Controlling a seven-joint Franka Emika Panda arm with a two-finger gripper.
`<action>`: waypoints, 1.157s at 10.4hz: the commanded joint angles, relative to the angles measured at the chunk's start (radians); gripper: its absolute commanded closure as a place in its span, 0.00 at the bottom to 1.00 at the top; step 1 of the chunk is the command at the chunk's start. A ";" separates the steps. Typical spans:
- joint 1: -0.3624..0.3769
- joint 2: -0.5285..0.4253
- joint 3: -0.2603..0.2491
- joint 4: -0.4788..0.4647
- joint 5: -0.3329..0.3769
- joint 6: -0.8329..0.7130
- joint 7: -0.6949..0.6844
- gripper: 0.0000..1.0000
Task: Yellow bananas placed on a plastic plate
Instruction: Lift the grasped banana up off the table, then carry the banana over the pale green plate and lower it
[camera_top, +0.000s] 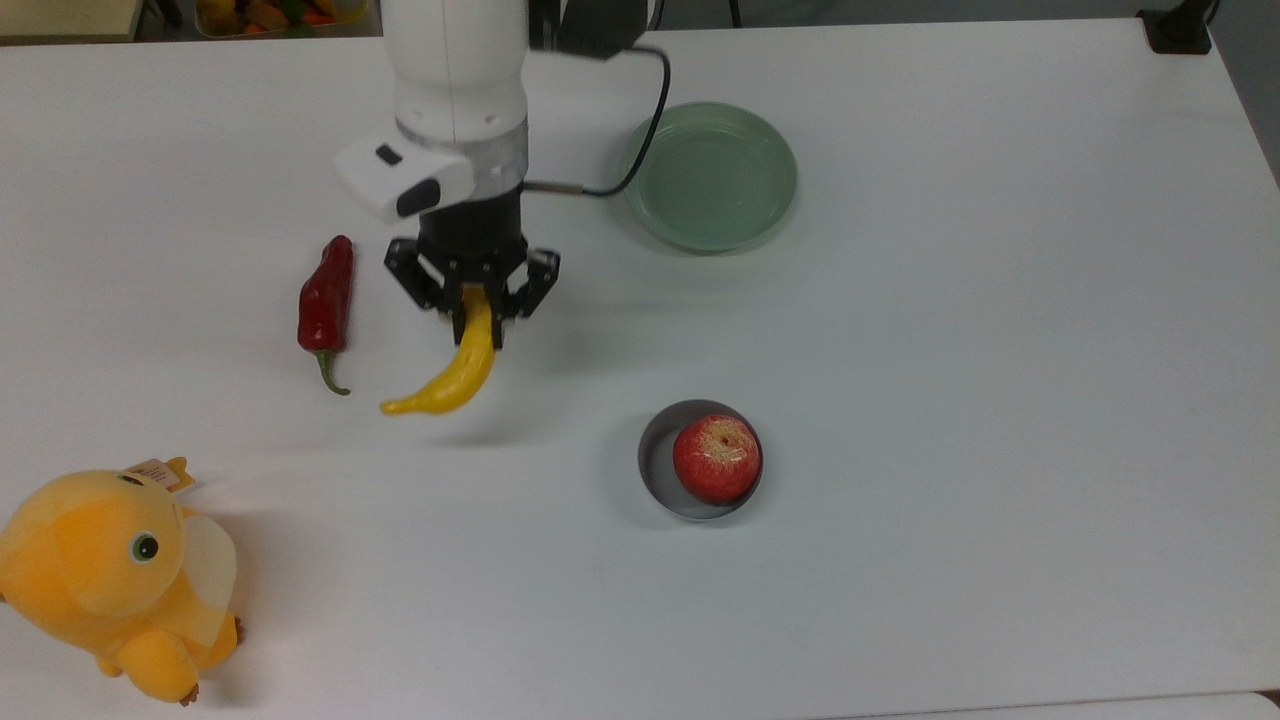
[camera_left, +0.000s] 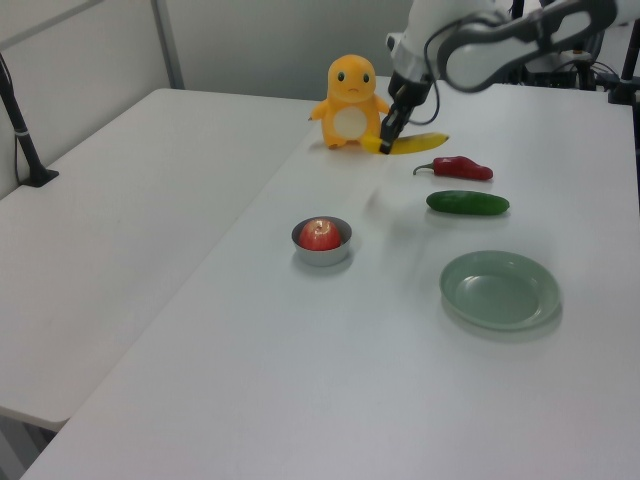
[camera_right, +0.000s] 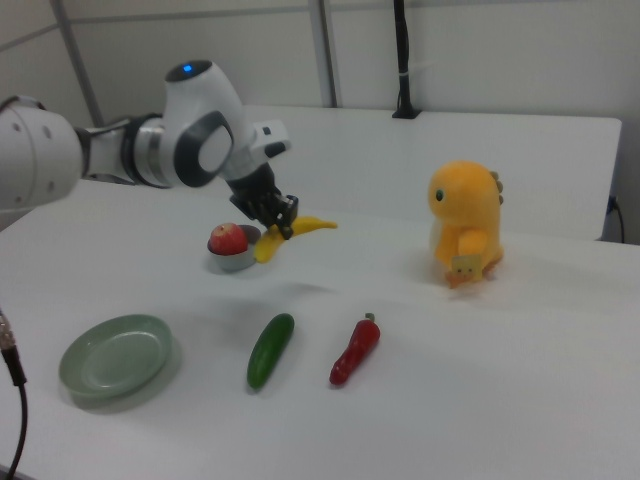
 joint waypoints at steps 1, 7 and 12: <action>0.032 -0.153 0.057 -0.089 -0.004 -0.188 0.116 0.84; 0.051 -0.249 0.200 -0.185 -0.004 -0.438 0.339 0.84; 0.072 -0.241 0.310 -0.339 0.001 -0.426 0.450 0.84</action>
